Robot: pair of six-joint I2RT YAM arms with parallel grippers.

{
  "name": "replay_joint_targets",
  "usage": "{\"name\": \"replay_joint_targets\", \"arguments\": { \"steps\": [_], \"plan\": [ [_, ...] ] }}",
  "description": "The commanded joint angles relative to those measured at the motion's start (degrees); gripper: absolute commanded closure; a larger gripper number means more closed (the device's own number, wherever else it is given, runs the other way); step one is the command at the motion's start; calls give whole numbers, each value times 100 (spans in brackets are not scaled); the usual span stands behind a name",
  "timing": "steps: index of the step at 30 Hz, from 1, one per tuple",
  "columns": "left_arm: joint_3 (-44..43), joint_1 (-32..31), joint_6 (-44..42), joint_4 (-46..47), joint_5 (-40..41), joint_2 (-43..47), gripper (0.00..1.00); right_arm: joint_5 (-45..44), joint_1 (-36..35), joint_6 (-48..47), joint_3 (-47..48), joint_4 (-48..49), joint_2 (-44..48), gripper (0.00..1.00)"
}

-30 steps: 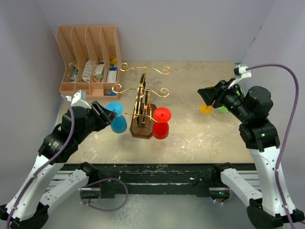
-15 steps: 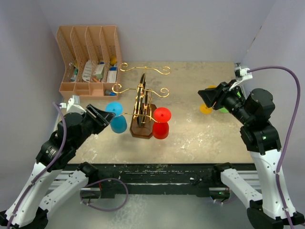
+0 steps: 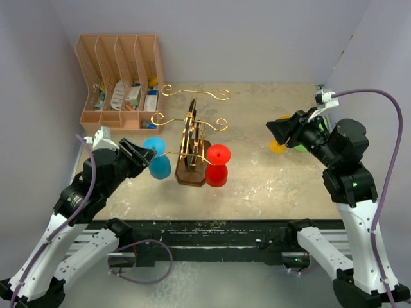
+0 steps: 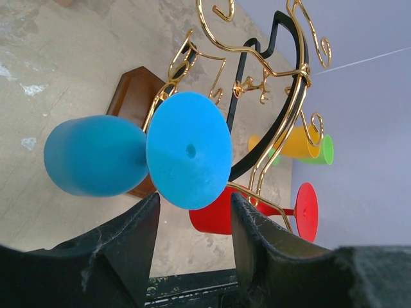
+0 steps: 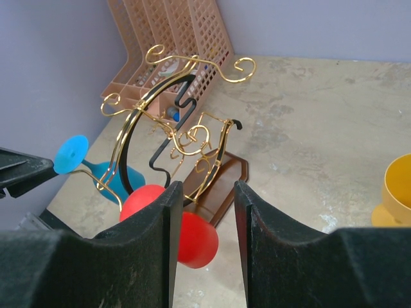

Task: Take the wine glass off the wine glass rack

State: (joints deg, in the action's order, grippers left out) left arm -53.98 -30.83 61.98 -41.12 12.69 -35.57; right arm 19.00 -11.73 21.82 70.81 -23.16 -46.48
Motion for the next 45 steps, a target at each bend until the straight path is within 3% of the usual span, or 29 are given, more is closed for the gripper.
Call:
{"name": "replay_joint_targets", "arguments": {
  "steps": [1,45],
  "plan": [
    [-86,-11,-32,327,147,-107,49,50,-19,-82,-14,341,2,60],
    [-498,-11,-40,186,154,-133,53,36,-14,-120,-74,422,34,60]
  ]
}}
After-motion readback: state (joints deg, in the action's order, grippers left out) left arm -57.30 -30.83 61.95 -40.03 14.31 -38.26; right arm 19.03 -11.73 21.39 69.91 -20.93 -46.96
